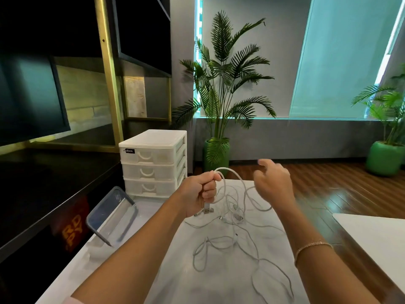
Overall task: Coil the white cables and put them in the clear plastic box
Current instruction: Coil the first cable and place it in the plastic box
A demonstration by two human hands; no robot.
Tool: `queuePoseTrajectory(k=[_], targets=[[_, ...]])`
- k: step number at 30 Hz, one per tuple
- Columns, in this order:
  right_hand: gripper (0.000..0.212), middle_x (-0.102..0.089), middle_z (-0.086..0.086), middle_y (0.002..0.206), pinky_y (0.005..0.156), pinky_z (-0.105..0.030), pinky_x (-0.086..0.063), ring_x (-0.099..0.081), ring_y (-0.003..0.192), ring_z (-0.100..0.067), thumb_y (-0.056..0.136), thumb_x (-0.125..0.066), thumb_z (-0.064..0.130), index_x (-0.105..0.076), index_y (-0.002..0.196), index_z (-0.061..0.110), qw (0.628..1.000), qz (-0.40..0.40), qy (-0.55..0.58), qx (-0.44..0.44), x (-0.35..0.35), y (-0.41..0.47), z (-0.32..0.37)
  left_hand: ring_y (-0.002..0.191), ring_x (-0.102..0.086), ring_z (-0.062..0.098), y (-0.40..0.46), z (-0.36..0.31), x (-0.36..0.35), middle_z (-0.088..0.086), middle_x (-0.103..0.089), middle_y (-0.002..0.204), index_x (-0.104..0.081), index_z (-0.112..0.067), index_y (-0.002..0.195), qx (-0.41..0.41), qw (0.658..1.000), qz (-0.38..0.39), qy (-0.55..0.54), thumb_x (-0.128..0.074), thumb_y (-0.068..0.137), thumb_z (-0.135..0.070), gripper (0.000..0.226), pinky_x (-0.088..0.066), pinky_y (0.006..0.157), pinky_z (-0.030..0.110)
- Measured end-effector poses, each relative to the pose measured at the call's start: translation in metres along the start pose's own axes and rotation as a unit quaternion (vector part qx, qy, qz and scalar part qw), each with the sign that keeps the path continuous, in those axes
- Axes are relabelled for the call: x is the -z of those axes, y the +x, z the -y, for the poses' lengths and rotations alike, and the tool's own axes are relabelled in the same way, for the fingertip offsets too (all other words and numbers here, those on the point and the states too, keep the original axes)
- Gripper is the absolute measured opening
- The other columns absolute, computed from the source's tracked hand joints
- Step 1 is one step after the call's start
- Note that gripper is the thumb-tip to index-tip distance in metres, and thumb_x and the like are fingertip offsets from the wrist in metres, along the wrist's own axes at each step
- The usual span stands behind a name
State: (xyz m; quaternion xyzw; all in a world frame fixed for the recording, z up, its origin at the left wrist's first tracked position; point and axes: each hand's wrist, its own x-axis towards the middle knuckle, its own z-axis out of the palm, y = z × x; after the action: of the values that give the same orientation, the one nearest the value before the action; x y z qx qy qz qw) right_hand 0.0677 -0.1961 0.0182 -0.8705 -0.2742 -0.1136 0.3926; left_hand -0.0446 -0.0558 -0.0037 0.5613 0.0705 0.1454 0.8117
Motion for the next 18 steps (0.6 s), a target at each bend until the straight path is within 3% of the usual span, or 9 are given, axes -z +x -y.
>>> queuePoseTrajectory(k=[2, 5, 10, 13, 18], targets=[[0.043, -0.052, -0.012, 0.132, 0.102, -0.038, -0.038, -0.046, 0.121, -0.027, 0.09, -0.047, 0.014, -0.048, 0.133, 0.015, 0.994, 0.071, 0.041, 0.074, -0.009, -0.004, 0.012, 0.035, -0.031, 0.004, 0.0, 0.003, -0.001, -0.008, -0.035, 0.041, -0.05, -0.01, 0.075, 0.005, 1.0, 0.012, 0.019, -0.026, 0.101, -0.019, 0.036, -0.028, 0.036, 0.015], [0.036, -0.058, -0.003, 0.128, 0.101, -0.035, -0.043, -0.053, 0.116, -0.019, 0.093, -0.049, 0.015, -0.053, 0.129, 0.015, 0.972, 0.183, 0.123, 0.084, -0.02, -0.013, 0.019, 0.036, -0.032, 0.004, -0.001, 0.006, -0.001, -0.008, -0.035, 0.041, -0.048, -0.011, 0.072, 0.014, 0.998, 0.023, 0.054, -0.028, 0.101, -0.024, 0.037, -0.029, 0.037, 0.015], [0.021, -0.07, -0.001, 0.097, 0.08, -0.028, -0.049, -0.06, 0.087, -0.012, 0.091, -0.056, 0.025, -0.07, 0.102, 0.014, 0.976, 0.101, 0.161, 0.103, -0.033, -0.01, 0.01, 0.039, -0.032, 0.007, -0.003, 0.009, 0.007, -0.007, -0.034, 0.041, -0.045, -0.015, 0.061, 0.043, 0.997, -0.012, 0.069, -0.034, 0.099, -0.036, 0.044, -0.029, 0.041, 0.017], [0.026, -0.066, 0.002, 0.076, 0.065, -0.025, -0.047, -0.057, 0.069, -0.009, 0.083, -0.064, 0.038, -0.071, 0.085, 0.013, 0.98, 0.067, 0.17, 0.08, -0.036, -0.007, 0.006, 0.036, -0.029, 0.007, -0.002, 0.011, 0.011, -0.007, -0.03, 0.039, -0.039, -0.017, 0.053, 0.045, 0.998, -0.033, 0.024, -0.035, 0.097, -0.042, 0.05, -0.026, 0.039, 0.017], [0.034, -0.056, 0.008, 0.06, 0.053, -0.019, -0.034, -0.043, 0.051, -0.006, 0.086, -0.057, 0.042, -0.07, 0.079, 0.012, 0.976, 0.135, 0.16, 0.057, -0.036, -0.01, 0.002, 0.03, -0.03, 0.005, 0.003, 0.01, 0.012, -0.006, -0.032, 0.037, -0.044, -0.012, 0.062, 0.024, 0.986, -0.011, -0.164, -0.025, 0.1, -0.029, 0.046, -0.025, 0.032, 0.016]])
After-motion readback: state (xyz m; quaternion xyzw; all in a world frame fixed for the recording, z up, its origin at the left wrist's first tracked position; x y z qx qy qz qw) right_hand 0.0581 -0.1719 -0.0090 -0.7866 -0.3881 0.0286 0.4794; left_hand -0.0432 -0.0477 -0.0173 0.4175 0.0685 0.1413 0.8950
